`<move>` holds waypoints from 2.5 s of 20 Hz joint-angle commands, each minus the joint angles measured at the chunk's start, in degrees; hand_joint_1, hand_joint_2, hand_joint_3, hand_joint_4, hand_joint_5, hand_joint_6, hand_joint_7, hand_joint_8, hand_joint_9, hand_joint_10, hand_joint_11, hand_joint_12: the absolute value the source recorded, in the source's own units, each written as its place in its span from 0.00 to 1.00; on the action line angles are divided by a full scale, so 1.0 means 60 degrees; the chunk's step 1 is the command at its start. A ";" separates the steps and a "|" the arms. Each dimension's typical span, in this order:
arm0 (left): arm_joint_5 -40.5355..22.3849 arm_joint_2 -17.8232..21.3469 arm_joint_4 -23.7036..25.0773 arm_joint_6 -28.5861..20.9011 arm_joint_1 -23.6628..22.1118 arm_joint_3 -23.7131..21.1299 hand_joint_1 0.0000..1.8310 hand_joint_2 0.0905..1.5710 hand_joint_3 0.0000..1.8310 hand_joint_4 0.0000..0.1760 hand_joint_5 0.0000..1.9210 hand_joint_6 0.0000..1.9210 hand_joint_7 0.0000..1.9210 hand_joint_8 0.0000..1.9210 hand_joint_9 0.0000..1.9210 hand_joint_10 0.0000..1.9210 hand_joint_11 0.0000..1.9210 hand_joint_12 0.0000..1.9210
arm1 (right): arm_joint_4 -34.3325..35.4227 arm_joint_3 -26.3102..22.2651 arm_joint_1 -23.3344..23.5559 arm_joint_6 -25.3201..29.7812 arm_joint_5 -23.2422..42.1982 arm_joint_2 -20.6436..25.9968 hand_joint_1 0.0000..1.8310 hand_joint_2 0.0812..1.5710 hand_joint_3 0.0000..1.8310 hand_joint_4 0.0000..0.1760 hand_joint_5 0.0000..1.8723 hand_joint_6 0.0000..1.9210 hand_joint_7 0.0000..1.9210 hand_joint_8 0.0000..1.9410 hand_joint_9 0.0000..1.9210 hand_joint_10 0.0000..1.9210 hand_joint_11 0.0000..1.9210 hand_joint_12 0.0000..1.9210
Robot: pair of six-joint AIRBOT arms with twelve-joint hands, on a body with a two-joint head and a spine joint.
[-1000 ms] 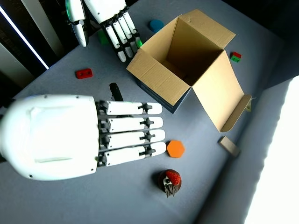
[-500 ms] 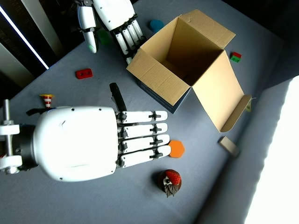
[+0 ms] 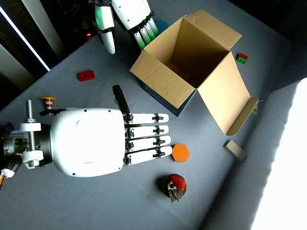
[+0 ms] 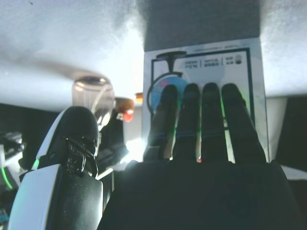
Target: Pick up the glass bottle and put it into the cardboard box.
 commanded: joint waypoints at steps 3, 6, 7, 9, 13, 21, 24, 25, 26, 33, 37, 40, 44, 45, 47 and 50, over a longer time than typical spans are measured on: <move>-0.0097 0.0152 0.0619 -0.0049 -0.0133 0.0102 0.00 0.77 0.00 0.16 0.04 0.00 0.02 0.00 0.01 0.00 0.00 0.00 | 0.0201 0.0203 -0.0081 0.0143 0.0300 -0.0119 0.64 0.61 0.00 0.00 0.07 0.00 0.08 0.00 0.05 0.00 0.00 0.01; 0.0030 0.0226 0.0618 -0.0049 -0.0083 0.0094 0.00 0.77 0.00 0.16 0.04 0.00 0.02 0.00 0.01 0.00 0.00 0.00 | 0.0200 0.0226 -0.0080 0.0130 0.0299 -0.0169 0.64 0.61 0.00 0.00 0.07 0.00 0.08 0.00 0.04 0.00 0.00 0.00; 0.0083 0.0253 0.0617 -0.0080 -0.0045 0.0072 0.00 0.77 0.00 0.16 0.04 0.00 0.02 0.00 0.01 0.00 0.00 0.00 | 0.0199 0.0228 -0.0082 0.0101 0.0281 -0.0183 0.64 0.61 0.00 0.00 0.07 0.00 0.08 0.00 0.04 0.00 0.00 0.00; 0.0075 0.0282 0.0618 -0.0224 0.0011 -0.0009 0.00 0.77 0.00 0.11 0.03 0.00 0.02 0.00 0.01 0.00 0.00 0.00 | 0.0199 0.0231 -0.0104 0.0070 0.0279 -0.0187 0.64 0.61 0.00 0.00 0.07 0.00 0.08 0.00 0.04 0.00 0.00 0.00; 0.0063 0.0323 0.0618 -0.0224 0.0013 -0.0116 0.00 0.77 0.00 0.00 0.02 0.00 0.02 0.00 0.00 0.00 0.00 0.00 | 0.0199 0.0239 -0.0084 0.0063 0.0278 -0.0185 0.64 0.61 0.00 0.00 0.07 0.00 0.08 0.00 0.04 0.00 0.00 0.00; 0.0063 0.0384 0.0617 -0.0373 0.0093 -0.0284 0.00 0.77 0.00 0.00 0.02 0.00 0.02 0.00 0.00 0.00 0.00 0.00 | 0.0201 0.0251 -0.0010 0.0056 0.0268 -0.0155 0.63 0.61 0.00 0.00 0.07 0.00 0.08 0.00 0.04 0.00 0.00 0.00; 0.0062 0.0393 0.0616 -0.0430 0.0098 -0.0302 0.00 0.77 0.00 0.00 0.02 0.00 0.01 0.00 0.00 0.00 0.00 0.00 | 0.0201 0.0250 0.0028 0.0058 0.0283 -0.0152 0.63 0.62 0.00 0.00 0.07 0.00 0.08 0.00 0.04 0.00 0.00 0.00; 0.0041 0.0394 0.0616 -0.0431 0.0098 -0.0316 0.00 0.77 0.00 0.00 0.02 0.00 0.01 0.00 0.00 0.00 0.00 0.00 | 0.0202 0.0250 0.0051 0.0058 0.0283 -0.0147 0.63 0.62 0.00 0.00 0.16 0.01 0.17 0.01 0.12 0.03 0.00 0.24; 0.0023 0.0394 0.0614 -0.0431 0.0099 -0.0332 0.00 0.77 0.00 0.00 0.02 0.00 0.01 0.00 0.00 0.00 0.00 0.00 | 0.0202 0.0250 0.0066 0.0058 0.0283 -0.0138 0.65 0.62 0.00 0.00 0.26 0.04 0.27 0.04 0.20 0.06 0.00 0.52; 0.0002 0.0404 0.0611 -0.0492 0.0099 -0.0397 0.00 0.77 0.00 0.00 0.02 0.00 0.01 0.00 0.00 0.00 0.00 0.00 | 0.0204 0.0246 0.0075 0.0068 0.0278 -0.0109 0.68 0.68 0.00 0.00 0.49 0.56 0.60 0.38 0.49 0.49 0.36 0.76; -0.0063 0.0404 0.0611 -0.0492 0.0122 -0.0406 0.00 0.77 0.00 0.00 0.02 0.00 0.01 0.00 0.00 0.00 0.00 0.00 | 0.0204 0.0135 0.0085 0.0054 0.0336 -0.0021 0.75 0.69 0.00 0.00 0.47 0.57 0.57 0.46 0.44 0.65 0.39 0.77; -0.0134 0.0403 0.0611 -0.0732 0.0145 -0.0402 0.00 0.77 0.00 0.00 0.02 0.00 0.01 0.00 0.00 0.00 0.00 0.00 | 0.0205 0.0008 0.0179 0.0036 0.0344 0.0185 0.75 0.69 0.00 0.00 0.47 0.57 0.56 0.46 0.44 0.65 0.38 0.77; -0.0169 0.0403 0.0455 -0.0756 0.0170 -0.0432 0.00 0.78 0.00 0.00 0.02 0.00 0.02 0.00 0.00 0.00 0.00 0.00 | 0.0207 -0.0234 0.0410 0.0046 0.0329 0.0642 0.75 0.70 0.00 0.00 0.46 0.58 0.56 0.47 0.44 0.66 0.37 0.77; -0.0169 0.0412 0.0434 -0.0757 0.0183 -0.0438 0.00 0.78 0.00 0.00 0.02 0.00 0.02 0.00 0.00 0.00 0.00 0.00 | 0.0208 -0.0274 0.0484 0.0048 0.0328 0.0757 0.75 0.70 0.00 0.00 0.46 0.58 0.56 0.47 0.44 0.66 0.37 0.77; -0.0169 0.0423 0.0416 -0.0758 0.0202 -0.0455 0.00 0.78 0.00 0.00 0.02 0.00 0.02 0.00 0.00 0.00 0.00 0.00 | 0.0209 -0.0376 0.0695 0.0047 0.0328 0.1034 0.75 0.70 0.00 0.00 0.46 0.58 0.56 0.47 0.44 0.66 0.37 0.77; -0.0169 0.0432 0.0416 -0.0897 0.0216 -0.0467 0.00 0.78 0.00 0.00 0.02 0.00 0.02 0.00 0.00 0.00 0.00 0.00 | 0.0210 -0.0416 0.1076 0.0001 0.0293 0.1334 0.75 0.70 0.00 0.00 0.47 0.58 0.57 0.45 0.44 0.65 0.37 0.77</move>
